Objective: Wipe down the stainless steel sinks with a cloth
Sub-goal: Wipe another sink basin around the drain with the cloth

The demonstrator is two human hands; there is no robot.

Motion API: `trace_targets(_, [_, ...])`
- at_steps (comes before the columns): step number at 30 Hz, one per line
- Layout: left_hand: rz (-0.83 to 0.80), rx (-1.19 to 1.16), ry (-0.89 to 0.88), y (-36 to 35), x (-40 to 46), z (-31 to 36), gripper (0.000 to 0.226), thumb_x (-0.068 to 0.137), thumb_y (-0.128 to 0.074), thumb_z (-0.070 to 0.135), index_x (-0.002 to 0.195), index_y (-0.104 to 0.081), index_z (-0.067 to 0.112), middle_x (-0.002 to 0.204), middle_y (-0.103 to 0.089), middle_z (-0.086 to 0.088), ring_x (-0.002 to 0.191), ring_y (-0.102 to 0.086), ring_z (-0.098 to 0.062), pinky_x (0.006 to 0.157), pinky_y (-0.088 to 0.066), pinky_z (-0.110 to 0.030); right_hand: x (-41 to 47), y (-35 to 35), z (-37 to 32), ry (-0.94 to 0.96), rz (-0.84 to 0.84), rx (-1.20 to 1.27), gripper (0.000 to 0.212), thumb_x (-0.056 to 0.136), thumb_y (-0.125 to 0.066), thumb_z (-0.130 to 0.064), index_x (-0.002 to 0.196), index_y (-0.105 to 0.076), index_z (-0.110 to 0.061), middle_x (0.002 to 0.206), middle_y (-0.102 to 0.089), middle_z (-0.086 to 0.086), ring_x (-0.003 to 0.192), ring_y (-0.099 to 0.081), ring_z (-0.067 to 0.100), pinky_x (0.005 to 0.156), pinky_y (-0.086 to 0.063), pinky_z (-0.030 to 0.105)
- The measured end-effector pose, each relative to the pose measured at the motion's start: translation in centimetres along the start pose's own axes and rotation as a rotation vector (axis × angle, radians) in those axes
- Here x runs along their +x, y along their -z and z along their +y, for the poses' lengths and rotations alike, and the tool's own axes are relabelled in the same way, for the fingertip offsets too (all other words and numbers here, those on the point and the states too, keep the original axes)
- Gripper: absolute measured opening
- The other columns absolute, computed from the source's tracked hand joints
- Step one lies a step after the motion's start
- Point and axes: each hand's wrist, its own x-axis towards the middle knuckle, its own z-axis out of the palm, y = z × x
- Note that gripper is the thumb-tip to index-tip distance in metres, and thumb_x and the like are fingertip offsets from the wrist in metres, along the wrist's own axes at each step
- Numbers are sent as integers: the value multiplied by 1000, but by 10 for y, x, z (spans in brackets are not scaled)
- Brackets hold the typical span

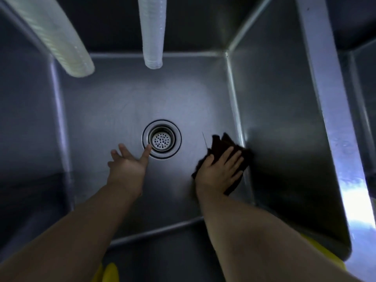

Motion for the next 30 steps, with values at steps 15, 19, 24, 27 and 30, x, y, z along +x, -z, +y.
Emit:
trace_targets(15, [-13,-54,5,-4,4,-2,117,80,-74,24,145,22,34,147,12,-40,137,-6,-56,110,-28,-52,-22,-18,-84,1051,-100,-66,43,93,-45,-27,122,-58,2,124,-58,18,118,-50,33,112,-24,39])
trace_targets(19, [-29,-36,15,-5,8,-1,126,74,-79,25,143,26,33,147,15,-40,137,-4,-55,110,-28,-52,-18,-14,-90,1117,-151,-72,38,92,-43,-23,108,-65,4,109,-65,19,107,-56,33,110,-28,38])
trace_targets(24, [-53,-60,22,-4,9,-1,126,74,-79,23,144,25,34,146,18,-40,137,-1,-56,110,-25,-53,1,-4,-88,1309,-203,6,16,83,-61,-11,78,-70,0,80,-69,17,80,-65,31,102,-42,40])
trace_targets(27, [-68,-66,27,-4,10,-2,127,73,-79,20,144,25,33,145,20,-40,137,1,-57,111,-25,-53,9,-2,-86,1363,-272,18,11,82,-63,-9,76,-68,-1,75,-67,15,72,-64,31,98,-46,39])
trace_targets(30, [-80,-69,29,-3,10,-1,129,72,-80,18,144,25,33,145,21,-40,136,2,-57,111,-24,-54,9,-3,-83,1336,-354,22,16,84,-61,-6,96,-63,4,94,-64,22,80,-61,37,85,-48,41])
